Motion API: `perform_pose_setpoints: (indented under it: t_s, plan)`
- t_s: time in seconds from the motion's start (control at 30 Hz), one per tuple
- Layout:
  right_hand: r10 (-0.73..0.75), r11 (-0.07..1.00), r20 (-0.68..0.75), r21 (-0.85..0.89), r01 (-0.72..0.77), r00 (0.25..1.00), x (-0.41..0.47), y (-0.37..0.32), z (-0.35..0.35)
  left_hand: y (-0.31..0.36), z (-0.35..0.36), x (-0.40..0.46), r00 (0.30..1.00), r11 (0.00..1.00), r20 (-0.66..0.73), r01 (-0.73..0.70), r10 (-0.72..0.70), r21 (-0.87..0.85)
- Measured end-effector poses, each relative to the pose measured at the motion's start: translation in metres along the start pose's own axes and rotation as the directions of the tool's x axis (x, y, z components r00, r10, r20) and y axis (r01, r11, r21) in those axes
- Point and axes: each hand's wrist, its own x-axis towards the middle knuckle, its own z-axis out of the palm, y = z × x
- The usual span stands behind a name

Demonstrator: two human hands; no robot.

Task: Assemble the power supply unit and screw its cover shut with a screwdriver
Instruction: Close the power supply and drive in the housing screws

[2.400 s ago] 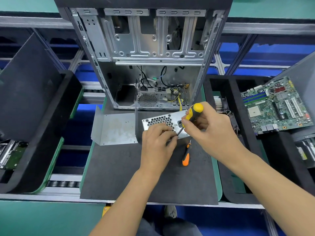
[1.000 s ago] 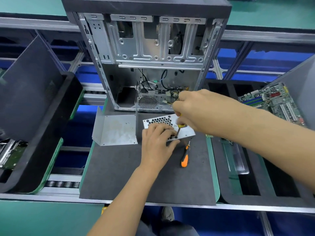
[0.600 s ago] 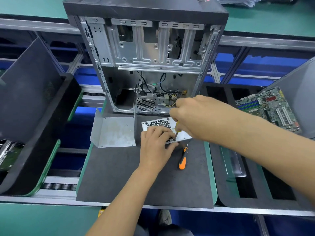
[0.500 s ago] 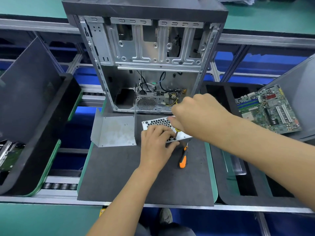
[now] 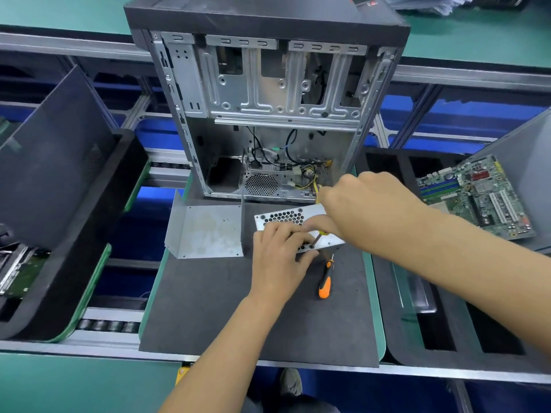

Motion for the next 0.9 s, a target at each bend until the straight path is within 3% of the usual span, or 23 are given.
perform_pose_setpoints:
  t_s: [0.07, 0.17, 0.33, 0.4, 0.5, 0.63, 0.73, 0.8, 0.87, 0.9]
  plan:
    - [-0.096, 0.982, 0.058, 0.17, 0.085, 0.994, -0.001, 0.004, 0.0, -0.001, 0.0, 0.001, 1.0, 1.0, -0.004, -0.01, 0.01, 0.001]
    - [-0.201, 0.977, 0.075, 0.083, 0.195, 0.977, 0.0, 0.009, -0.003, -0.001, -0.001, 0.001, 1.0, 1.0, -0.003, -0.008, 0.008, -0.001]
    - [-0.054, 0.989, -0.025, -0.137, 0.05, 0.998, 0.003, -0.006, 0.003, 0.0, -0.001, 0.0, 1.0, 1.0, 0.002, 0.001, -0.001, -0.004]
    - [0.026, 0.997, -0.003, -0.069, -0.026, 1.0, 0.002, -0.006, 0.005, 0.0, -0.001, -0.001, 1.0, 1.0, 0.004, -0.002, 0.002, -0.004]
    - [-0.051, 0.991, 0.078, 0.126, 0.041, 0.996, -0.001, -0.001, 0.003, 0.001, -0.003, -0.001, 1.0, 1.0, 0.004, -0.005, 0.005, -0.004]
    - [-0.116, 0.993, 0.071, 0.004, 0.116, 0.991, 0.001, 0.002, -0.003, 0.002, -0.002, 0.0, 1.0, 1.0, 0.002, 0.001, -0.001, -0.009]
    - [0.057, 0.996, 0.026, -0.065, -0.055, 0.998, 0.002, -0.002, -0.001, 0.001, -0.001, -0.001, 1.0, 1.0, 0.008, 0.0, 0.0, -0.001]
    - [0.082, 0.994, 0.107, 0.06, -0.089, 0.991, 0.0, 0.003, 0.0, 0.0, -0.001, -0.002, 1.0, 1.0, 0.006, 0.0, 0.0, 0.0]
    - [-0.024, 0.979, 0.19, 0.204, -0.016, 0.982, -0.003, 0.007, 0.0, 0.001, -0.002, -0.002, 1.0, 1.0, 0.014, 0.0, 0.0, -0.003]
    - [-0.074, 0.981, 0.186, 0.191, 0.038, 0.98, -0.003, 0.008, -0.001, 0.0, -0.002, -0.002, 1.0, 1.0, 0.016, 0.003, -0.003, -0.004]
